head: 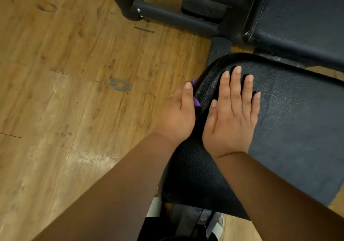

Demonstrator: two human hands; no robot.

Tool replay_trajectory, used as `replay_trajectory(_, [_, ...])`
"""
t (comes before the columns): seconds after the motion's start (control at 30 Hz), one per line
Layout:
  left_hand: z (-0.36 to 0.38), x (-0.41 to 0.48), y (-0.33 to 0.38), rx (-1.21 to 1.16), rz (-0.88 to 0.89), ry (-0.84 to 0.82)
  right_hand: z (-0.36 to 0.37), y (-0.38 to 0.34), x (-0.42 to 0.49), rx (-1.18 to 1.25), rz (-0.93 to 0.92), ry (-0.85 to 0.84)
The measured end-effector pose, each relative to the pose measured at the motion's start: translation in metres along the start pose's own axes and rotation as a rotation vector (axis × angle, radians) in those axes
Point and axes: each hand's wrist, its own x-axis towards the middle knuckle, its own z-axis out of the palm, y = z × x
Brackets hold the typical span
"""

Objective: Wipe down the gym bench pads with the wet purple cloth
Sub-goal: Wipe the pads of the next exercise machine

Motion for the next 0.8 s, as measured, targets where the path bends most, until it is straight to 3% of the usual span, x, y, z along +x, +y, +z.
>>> replay_trajectory(0.2, [-0.012, 0.019, 0.002, -0.087, -0.315, -0.183, 0.000, -0.002, 0.000, 0.000, 0.003, 0.003])
replay_trajectory(0.33, [-0.003, -0.005, -0.010, -0.058, 0.013, -0.086, 0.000, -0.001, 0.000, -0.012, -0.004, 0.006])
replay_trajectory(0.4, [-0.003, -0.005, -0.014, -0.082, 0.053, -0.076, 0.000, -0.001, 0.000, -0.015, -0.003, 0.002])
replay_trajectory(0.53, [-0.008, 0.016, -0.004, -0.118, -0.341, -0.155, 0.000, -0.001, -0.001, -0.018, 0.005, -0.004])
replay_trajectory(0.6, [-0.010, 0.020, -0.001, -0.121, -0.407, -0.179, -0.001, -0.001, -0.001, -0.026, 0.005, -0.006])
replay_trajectory(0.67, [-0.008, 0.011, 0.000, -0.113, -0.333, -0.152, -0.001, -0.001, -0.001, -0.029, 0.005, -0.003])
replay_trajectory(0.8, [0.002, -0.022, -0.015, 0.080, 0.118, 0.020, 0.001, -0.001, -0.001, -0.021, 0.005, 0.005])
